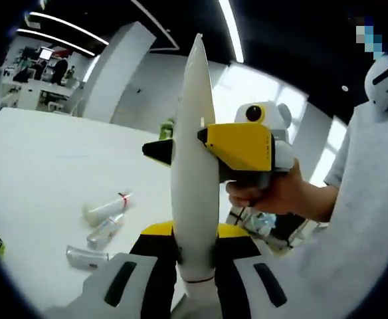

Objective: Arrange the skincare products in the storage area until every visible bottle or jar stands upright without overlapping.

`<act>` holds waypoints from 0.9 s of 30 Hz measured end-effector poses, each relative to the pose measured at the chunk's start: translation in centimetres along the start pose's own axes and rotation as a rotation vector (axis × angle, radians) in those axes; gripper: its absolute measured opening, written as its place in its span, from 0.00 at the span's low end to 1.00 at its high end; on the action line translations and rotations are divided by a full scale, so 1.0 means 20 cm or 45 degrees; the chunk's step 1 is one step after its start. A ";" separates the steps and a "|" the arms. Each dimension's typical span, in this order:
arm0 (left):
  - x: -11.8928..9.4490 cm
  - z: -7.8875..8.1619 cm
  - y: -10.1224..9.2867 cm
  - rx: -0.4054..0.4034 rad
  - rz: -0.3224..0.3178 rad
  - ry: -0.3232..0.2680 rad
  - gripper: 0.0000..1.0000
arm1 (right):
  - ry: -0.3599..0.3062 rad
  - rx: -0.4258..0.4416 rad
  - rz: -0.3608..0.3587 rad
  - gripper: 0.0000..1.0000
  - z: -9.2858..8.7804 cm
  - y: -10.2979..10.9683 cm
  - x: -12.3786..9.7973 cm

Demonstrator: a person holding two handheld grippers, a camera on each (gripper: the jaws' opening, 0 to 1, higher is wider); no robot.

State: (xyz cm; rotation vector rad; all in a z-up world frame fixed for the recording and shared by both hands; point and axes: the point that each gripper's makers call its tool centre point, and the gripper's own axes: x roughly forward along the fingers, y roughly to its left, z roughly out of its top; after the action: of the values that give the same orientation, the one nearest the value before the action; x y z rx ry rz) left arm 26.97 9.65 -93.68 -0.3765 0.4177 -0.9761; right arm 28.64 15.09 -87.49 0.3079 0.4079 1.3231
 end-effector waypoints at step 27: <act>-0.02 -0.08 0.21 0.176 0.516 0.131 0.15 | 0.079 -0.135 -0.319 0.36 -0.08 -0.13 0.10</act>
State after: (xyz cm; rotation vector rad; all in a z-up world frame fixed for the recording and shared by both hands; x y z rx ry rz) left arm 28.97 11.84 -96.92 -0.1081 0.4943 -0.6251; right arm 30.45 16.40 -90.31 0.1225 0.4126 1.1058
